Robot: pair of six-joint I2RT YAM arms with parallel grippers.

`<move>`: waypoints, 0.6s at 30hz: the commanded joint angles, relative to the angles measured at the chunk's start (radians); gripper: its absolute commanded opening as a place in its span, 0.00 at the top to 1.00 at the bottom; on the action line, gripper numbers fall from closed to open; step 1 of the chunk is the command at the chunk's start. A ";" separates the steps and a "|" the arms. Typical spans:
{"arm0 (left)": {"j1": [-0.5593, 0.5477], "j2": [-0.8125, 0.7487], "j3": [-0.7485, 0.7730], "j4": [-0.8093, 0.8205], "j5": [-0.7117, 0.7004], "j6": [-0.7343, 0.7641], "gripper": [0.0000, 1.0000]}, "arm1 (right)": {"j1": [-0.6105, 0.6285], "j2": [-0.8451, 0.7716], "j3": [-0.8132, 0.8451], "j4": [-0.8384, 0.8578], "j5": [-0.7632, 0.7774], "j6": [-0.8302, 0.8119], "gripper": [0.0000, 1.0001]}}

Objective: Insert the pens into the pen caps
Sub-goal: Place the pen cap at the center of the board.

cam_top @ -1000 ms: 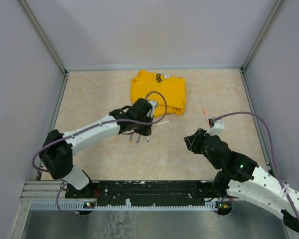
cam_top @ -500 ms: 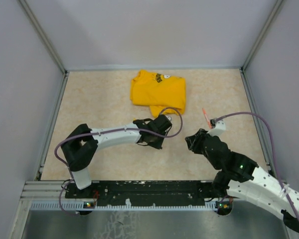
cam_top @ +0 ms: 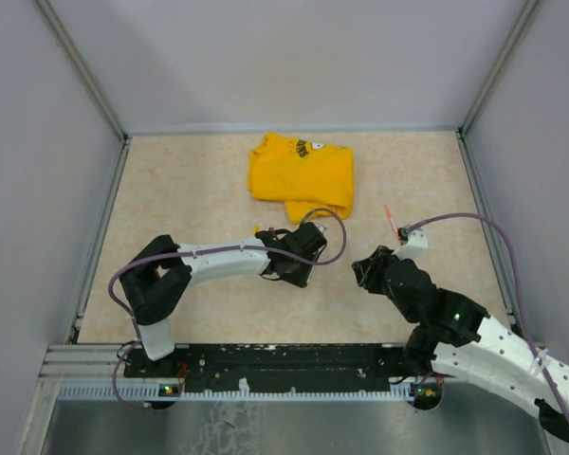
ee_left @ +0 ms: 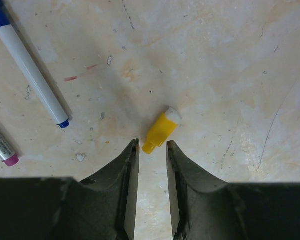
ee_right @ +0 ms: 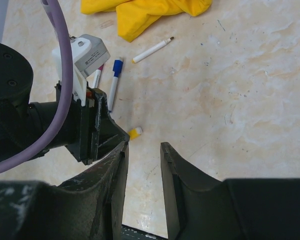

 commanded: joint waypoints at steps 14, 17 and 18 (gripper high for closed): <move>0.087 -0.296 -0.064 0.078 -0.145 0.098 0.59 | -0.015 0.238 0.114 0.038 -0.056 -0.123 0.65; 0.181 -0.350 -0.103 0.092 -0.083 0.119 0.60 | -0.061 0.363 0.163 0.091 -0.129 -0.213 0.63; 0.214 -0.370 -0.115 0.097 -0.064 0.125 0.60 | -0.083 0.404 0.180 0.108 -0.163 -0.252 0.62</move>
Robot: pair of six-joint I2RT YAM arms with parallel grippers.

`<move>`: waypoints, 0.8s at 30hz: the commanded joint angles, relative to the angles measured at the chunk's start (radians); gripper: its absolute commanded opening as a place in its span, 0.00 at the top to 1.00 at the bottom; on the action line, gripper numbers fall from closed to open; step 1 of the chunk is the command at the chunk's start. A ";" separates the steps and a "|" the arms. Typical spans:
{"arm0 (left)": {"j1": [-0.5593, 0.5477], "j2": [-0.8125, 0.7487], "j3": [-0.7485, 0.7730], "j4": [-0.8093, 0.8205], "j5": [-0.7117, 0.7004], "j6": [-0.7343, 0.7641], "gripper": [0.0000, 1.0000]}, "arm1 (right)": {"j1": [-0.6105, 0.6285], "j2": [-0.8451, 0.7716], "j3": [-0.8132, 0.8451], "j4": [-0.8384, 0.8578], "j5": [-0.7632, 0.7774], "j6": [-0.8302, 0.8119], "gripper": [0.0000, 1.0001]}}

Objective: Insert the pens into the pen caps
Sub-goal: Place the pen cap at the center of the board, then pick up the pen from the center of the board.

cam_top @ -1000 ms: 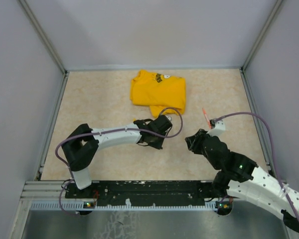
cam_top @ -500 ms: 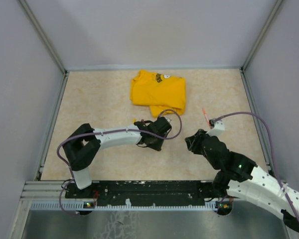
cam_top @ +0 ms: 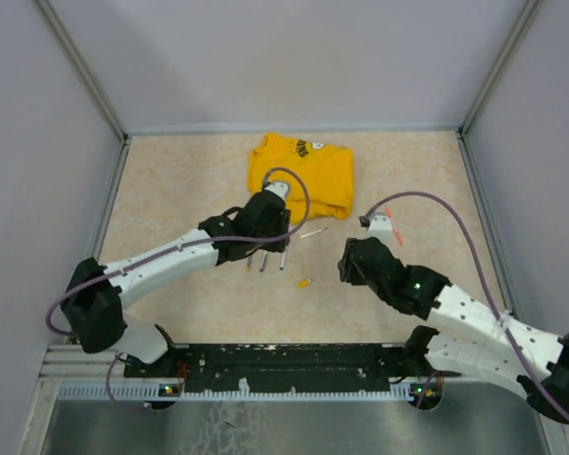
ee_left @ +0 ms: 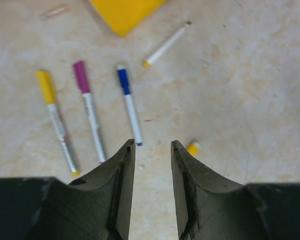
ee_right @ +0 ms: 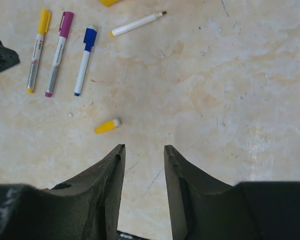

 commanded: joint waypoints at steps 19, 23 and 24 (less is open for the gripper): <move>0.234 -0.346 -0.249 0.004 -0.001 0.170 0.58 | -0.341 0.604 0.337 0.317 -0.483 -0.503 0.55; 0.235 -0.360 -0.269 -0.007 -0.031 0.179 0.57 | -0.340 0.690 0.388 0.314 -0.392 -0.328 0.54; 0.235 -0.363 -0.275 -0.008 -0.037 0.182 0.58 | -0.340 0.706 0.392 0.321 -0.381 -0.279 0.54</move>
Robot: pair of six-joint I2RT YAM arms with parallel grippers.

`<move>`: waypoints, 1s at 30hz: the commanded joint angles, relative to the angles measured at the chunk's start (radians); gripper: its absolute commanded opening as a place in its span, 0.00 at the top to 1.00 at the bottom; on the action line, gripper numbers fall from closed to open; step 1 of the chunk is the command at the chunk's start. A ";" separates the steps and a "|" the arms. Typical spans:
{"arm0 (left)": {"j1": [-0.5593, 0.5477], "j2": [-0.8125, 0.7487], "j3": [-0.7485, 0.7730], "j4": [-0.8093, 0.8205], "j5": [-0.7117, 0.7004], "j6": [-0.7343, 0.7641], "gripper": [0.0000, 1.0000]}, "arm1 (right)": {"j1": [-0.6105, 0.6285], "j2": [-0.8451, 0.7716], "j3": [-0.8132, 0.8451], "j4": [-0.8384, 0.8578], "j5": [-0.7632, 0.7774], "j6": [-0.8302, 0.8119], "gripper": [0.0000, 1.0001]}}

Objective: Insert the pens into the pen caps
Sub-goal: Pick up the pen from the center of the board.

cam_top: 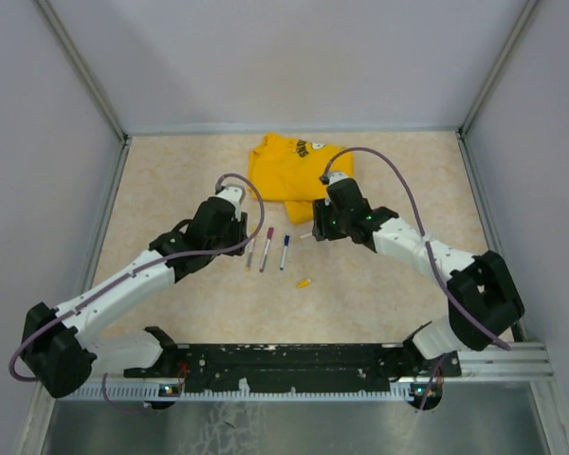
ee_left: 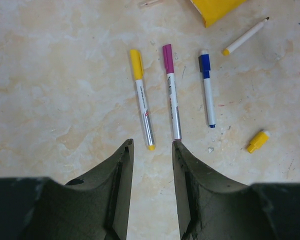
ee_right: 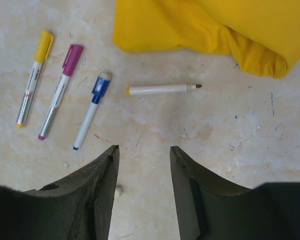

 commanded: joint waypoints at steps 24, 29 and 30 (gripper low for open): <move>0.009 -0.069 -0.068 0.011 -0.082 0.055 0.56 | 0.093 0.479 0.458 -0.321 0.534 0.769 0.51; 0.009 -0.069 -0.068 0.011 -0.081 0.057 0.56 | 0.102 0.520 0.478 -0.325 0.526 0.775 0.51; 0.009 -0.068 -0.069 0.011 -0.082 0.058 0.56 | 0.102 0.527 0.478 -0.328 0.525 0.777 0.51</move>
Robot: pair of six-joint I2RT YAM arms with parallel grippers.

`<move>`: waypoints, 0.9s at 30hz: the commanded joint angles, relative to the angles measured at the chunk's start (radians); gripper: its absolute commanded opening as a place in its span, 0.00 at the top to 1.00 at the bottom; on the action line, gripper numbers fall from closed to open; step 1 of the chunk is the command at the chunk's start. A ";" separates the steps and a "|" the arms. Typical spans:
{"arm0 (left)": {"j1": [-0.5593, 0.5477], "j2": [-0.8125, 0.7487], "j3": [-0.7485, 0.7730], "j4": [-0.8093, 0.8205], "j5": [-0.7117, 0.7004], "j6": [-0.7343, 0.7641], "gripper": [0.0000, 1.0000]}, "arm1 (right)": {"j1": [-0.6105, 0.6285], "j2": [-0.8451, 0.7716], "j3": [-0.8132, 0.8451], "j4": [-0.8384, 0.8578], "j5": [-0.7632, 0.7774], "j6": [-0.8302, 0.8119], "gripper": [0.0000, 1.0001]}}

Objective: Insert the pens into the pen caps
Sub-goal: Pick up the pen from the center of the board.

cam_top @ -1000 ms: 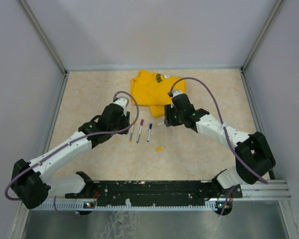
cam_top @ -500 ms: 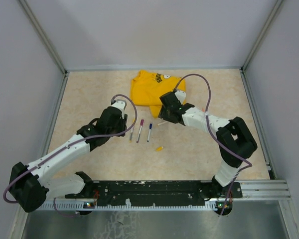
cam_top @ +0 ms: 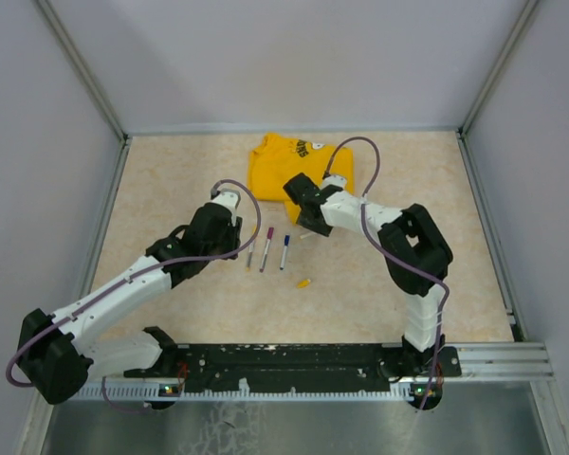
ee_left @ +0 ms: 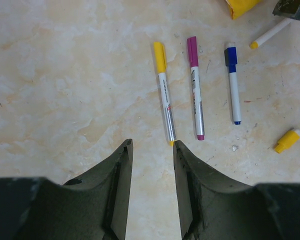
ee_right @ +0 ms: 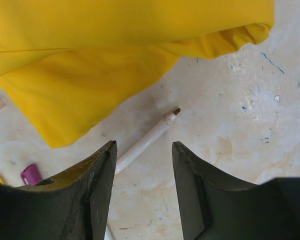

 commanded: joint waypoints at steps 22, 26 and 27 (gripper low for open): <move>0.005 -0.002 0.000 0.014 -0.002 0.022 0.56 | 0.012 0.049 0.013 -0.020 0.083 0.040 0.70; 0.005 0.001 0.001 0.014 -0.001 0.022 0.56 | 0.012 0.056 0.007 -0.018 0.073 0.036 0.70; 0.005 0.000 0.001 0.014 -0.001 0.022 0.56 | 0.012 0.057 0.006 -0.018 0.069 0.036 0.70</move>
